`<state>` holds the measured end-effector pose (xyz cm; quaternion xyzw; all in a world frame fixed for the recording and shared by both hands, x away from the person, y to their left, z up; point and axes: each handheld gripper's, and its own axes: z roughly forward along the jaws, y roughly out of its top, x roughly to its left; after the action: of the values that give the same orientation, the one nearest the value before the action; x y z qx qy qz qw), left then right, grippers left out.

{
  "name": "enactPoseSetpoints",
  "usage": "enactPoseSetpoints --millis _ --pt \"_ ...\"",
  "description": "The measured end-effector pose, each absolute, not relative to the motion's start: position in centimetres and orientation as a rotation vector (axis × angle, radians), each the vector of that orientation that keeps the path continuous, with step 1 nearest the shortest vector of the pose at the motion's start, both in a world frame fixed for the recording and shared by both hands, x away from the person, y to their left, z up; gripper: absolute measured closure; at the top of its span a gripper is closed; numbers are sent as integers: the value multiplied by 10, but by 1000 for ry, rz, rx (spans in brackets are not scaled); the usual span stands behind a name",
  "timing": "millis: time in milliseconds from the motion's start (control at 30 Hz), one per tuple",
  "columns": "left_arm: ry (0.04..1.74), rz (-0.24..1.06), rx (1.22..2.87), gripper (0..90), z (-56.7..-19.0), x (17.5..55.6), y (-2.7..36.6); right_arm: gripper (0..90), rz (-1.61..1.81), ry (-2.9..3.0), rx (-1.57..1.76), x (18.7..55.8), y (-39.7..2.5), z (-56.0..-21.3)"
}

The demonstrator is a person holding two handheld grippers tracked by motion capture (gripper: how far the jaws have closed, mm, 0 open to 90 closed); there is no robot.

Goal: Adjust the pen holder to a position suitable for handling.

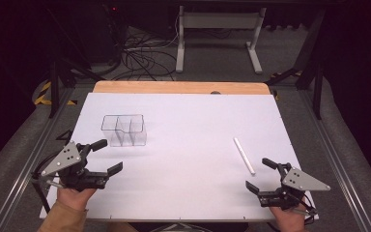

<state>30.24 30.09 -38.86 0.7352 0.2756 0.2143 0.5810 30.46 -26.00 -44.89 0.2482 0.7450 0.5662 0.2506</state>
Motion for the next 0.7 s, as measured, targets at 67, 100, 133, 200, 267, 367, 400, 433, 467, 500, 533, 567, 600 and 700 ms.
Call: enactPoseSetpoints --millis 67,100,133,200,267,367,400,433,467,500,533,567,600,700 --pt "637 504 1723 104 -386 304 301 68 1535 2033 670 304 -260 -449" --pt "633 509 1731 107 -385 305 300 68 1530 2034 670 304 -260 -449" --pt "629 513 1745 113 -383 305 300 68 1528 2033 666 303 -260 -449" --pt "628 520 1769 127 -381 306 299 67 1534 2031 667 303 -260 -449" --pt "620 515 1788 127 -379 308 298 66 1536 2035 663 303 -260 -450" --pt "600 496 1823 127 -376 313 297 65 1527 2046 656 303 -260 -451" --pt "589 492 1838 130 -374 315 296 65 1523 2050 655 303 -259 -451" --pt "589 492 1838 138 -374 315 296 65 1530 2050 656 304 -259 -451" --pt "574 484 1859 149 -372 318 295 65 1529 2056 650 304 -259 -451" --pt "546 468 1908 159 -367 326 293 65 1532 2059 647 304 -258 -452" --pt "535 459 1931 168 -364 329 292 65 1532 2063 645 305 -258 -452" --pt "530 460 1951 170 -362 332 291 65 1527 2065 643 305 -257 -452" --pt "530 460 1951 173 -362 332 291 65 1528 2068 640 305 -257 -452" --pt "517 447 2016 174 -358 344 287 65 1526 2070 633 305 -257 -452"
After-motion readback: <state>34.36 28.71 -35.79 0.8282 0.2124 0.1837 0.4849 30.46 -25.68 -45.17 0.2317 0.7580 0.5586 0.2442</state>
